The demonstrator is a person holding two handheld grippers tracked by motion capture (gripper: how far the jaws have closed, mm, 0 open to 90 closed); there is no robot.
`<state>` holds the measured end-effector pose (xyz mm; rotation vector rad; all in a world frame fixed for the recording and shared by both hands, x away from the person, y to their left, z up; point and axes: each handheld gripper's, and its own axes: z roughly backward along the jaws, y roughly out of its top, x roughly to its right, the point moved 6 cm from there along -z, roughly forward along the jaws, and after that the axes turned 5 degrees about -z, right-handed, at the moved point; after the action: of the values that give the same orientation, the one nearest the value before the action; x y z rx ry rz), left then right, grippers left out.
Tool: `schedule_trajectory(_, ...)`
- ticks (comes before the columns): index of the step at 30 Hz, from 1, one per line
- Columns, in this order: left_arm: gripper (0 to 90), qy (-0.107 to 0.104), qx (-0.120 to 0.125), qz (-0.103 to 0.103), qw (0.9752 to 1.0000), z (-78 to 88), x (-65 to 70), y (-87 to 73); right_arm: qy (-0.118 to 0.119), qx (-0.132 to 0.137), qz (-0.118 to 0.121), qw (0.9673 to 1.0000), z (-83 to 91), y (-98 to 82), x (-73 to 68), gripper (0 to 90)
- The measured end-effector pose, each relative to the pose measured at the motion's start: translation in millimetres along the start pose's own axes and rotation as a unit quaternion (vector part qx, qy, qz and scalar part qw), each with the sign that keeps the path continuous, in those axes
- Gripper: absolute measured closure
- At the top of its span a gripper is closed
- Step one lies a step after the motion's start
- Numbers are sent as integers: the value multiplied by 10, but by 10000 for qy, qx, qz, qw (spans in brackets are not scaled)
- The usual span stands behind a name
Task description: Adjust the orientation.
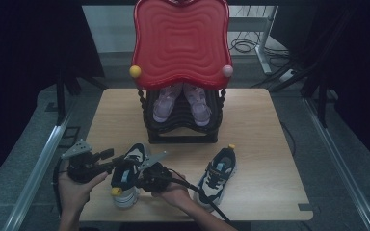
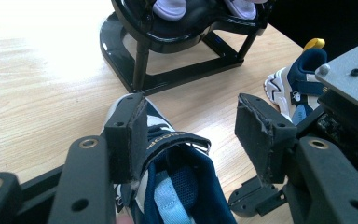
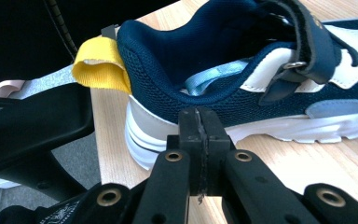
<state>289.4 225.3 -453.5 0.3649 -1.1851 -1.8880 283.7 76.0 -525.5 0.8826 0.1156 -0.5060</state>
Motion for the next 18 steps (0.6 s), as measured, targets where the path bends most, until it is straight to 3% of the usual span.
schedule_trajectory(18, 442, 25, 15, 58, 10000, 47, -36, -1, 190, 21, 68, 9998, -173, 69, -120, 897)
